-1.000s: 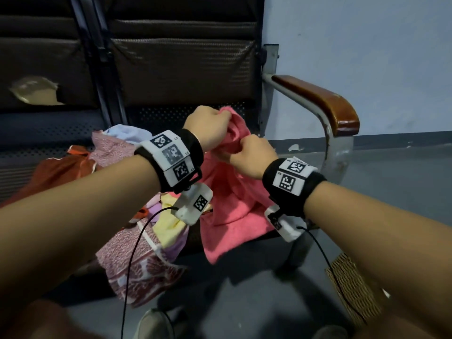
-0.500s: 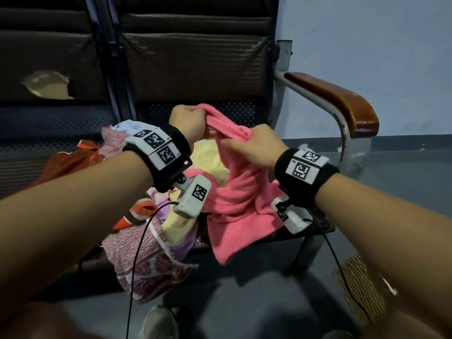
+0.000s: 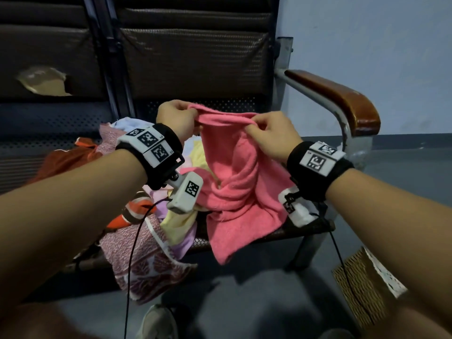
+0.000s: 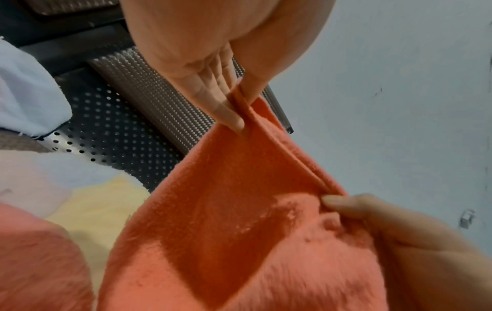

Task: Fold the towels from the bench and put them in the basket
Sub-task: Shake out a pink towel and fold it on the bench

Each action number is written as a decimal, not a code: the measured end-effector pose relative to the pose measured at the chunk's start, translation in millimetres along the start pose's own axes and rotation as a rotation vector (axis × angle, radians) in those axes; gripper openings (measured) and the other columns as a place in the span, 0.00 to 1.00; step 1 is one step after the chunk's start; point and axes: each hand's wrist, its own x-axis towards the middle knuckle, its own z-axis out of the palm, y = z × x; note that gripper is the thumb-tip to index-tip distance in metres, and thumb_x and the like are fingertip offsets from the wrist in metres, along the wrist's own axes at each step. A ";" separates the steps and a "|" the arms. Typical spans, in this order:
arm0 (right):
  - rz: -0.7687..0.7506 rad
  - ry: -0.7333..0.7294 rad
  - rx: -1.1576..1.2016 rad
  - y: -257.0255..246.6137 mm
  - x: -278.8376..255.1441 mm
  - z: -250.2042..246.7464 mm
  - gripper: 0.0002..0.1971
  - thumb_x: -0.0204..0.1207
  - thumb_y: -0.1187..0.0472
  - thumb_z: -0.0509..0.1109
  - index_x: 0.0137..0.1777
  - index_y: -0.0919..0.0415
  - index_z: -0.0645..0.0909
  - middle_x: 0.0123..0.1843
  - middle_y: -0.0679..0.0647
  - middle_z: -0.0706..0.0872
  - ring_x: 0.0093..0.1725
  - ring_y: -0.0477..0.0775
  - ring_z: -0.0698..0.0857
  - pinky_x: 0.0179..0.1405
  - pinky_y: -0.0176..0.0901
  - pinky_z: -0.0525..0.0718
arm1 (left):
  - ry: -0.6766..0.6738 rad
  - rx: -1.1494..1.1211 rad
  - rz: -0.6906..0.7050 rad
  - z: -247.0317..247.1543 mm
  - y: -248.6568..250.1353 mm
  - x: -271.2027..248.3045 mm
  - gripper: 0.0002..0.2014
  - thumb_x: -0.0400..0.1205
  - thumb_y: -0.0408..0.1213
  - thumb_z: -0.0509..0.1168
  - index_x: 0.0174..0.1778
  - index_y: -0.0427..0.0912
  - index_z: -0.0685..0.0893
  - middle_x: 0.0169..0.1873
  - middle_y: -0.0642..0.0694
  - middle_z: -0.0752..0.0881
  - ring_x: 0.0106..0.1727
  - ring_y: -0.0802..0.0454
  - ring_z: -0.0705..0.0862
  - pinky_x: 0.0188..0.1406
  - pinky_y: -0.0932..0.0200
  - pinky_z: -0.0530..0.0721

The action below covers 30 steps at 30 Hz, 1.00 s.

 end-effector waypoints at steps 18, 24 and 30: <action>0.080 -0.016 -0.292 7.7 -8.3 -18.9 0.31 0.85 0.39 0.58 0.23 0.57 0.68 0.24 0.51 0.72 0.32 0.61 0.75 0.37 0.47 0.68 | -0.002 -0.036 0.046 19.4 -0.6 0.8 0.06 0.84 0.29 0.63 0.47 0.37 0.86 0.40 0.39 0.90 0.31 0.48 0.92 0.32 0.58 0.90; -0.026 -0.264 -0.171 8.6 -16.8 -29.7 0.14 0.79 0.46 0.73 0.34 0.48 0.80 0.29 0.43 0.79 0.29 0.39 0.77 0.34 0.39 0.72 | 0.006 -0.048 0.042 15.1 -4.7 7.0 0.09 0.81 0.28 0.63 0.44 0.42 0.89 0.42 0.39 0.92 0.42 0.43 0.93 0.44 0.46 0.93; -0.038 -0.020 -0.061 7.9 -19.1 -34.7 0.09 0.72 0.49 0.81 0.37 0.50 0.85 0.29 0.42 0.81 0.29 0.38 0.77 0.30 0.28 0.71 | 0.001 -0.005 0.059 16.4 -10.8 6.2 0.08 0.81 0.29 0.65 0.44 0.41 0.89 0.41 0.38 0.92 0.37 0.42 0.93 0.40 0.47 0.93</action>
